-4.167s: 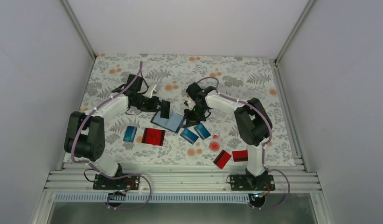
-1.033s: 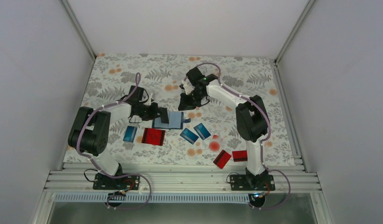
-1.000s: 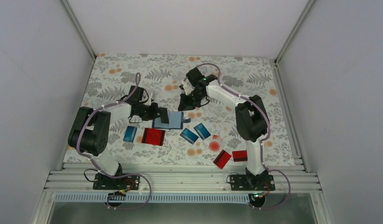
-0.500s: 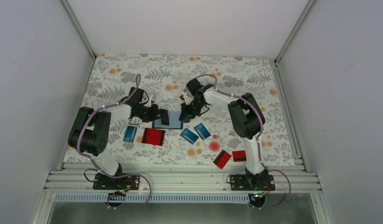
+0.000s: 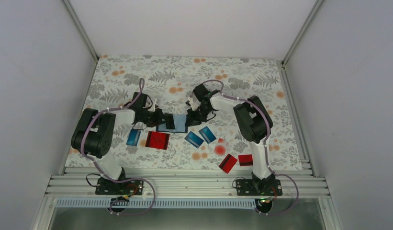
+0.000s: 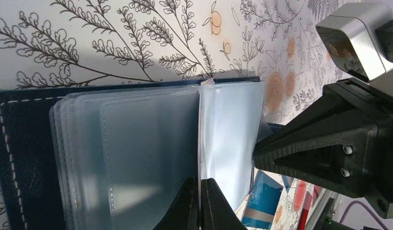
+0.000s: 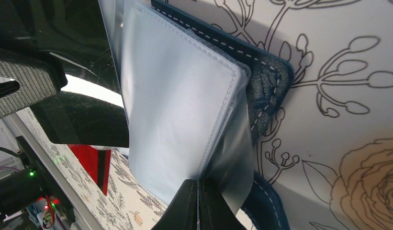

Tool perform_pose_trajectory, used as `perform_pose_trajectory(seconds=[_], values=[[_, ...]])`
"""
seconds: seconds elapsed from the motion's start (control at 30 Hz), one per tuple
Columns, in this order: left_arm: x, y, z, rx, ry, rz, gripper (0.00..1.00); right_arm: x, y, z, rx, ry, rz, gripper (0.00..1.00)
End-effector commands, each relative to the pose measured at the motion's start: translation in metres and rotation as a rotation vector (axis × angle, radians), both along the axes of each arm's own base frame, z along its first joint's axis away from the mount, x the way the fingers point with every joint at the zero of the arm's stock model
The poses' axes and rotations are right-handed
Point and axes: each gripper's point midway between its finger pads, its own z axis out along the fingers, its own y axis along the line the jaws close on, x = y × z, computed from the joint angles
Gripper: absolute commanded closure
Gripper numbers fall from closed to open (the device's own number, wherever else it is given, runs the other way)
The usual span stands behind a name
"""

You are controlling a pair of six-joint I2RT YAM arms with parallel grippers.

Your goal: Put the credit cards into the card holder

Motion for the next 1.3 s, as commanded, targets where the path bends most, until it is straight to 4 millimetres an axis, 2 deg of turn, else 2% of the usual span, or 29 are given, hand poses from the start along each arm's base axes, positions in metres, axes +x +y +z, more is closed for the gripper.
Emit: perform_pose_trajectory(seconds=[0.0, 0.27, 0.4, 0.63, 0.73, 0.9, 1.03, 1.27], values=[[-0.002, 0.0, -0.009, -0.013, 0.002, 0.004, 0.98, -0.017, -0.027, -0.04, -0.149, 0.042, 0.0, 0.96], [0.003, -0.003, -0.001, -0.047, -0.067, -0.003, 0.98, -0.02, -0.029, -0.043, -0.157, 0.053, 0.006, 0.96], [0.012, 0.003, -0.001, 0.002, -0.122, 0.023, 0.98, -0.022, -0.029, -0.044, -0.16, 0.056, 0.009, 0.96], [0.027, 0.011, 0.014, 0.048, -0.217, 0.061, 0.98, -0.024, -0.032, -0.046, -0.168, 0.06, 0.013, 0.96], [0.028, 0.012, 0.011, 0.055, -0.217, 0.066, 0.98, -0.026, -0.033, -0.046, -0.169, 0.063, 0.016, 0.96], [0.024, 0.012, 0.001, 0.064, -0.218, 0.057, 0.98, -0.026, -0.034, -0.047, -0.174, 0.061, 0.02, 0.96], [0.015, 0.0, -0.006, 0.037, -0.21, 0.016, 0.98, -0.026, -0.034, -0.047, -0.174, 0.063, 0.022, 0.96], [0.008, -0.006, -0.006, 0.027, -0.208, -0.007, 0.98, -0.029, -0.033, -0.049, -0.167, 0.076, 0.022, 0.96]])
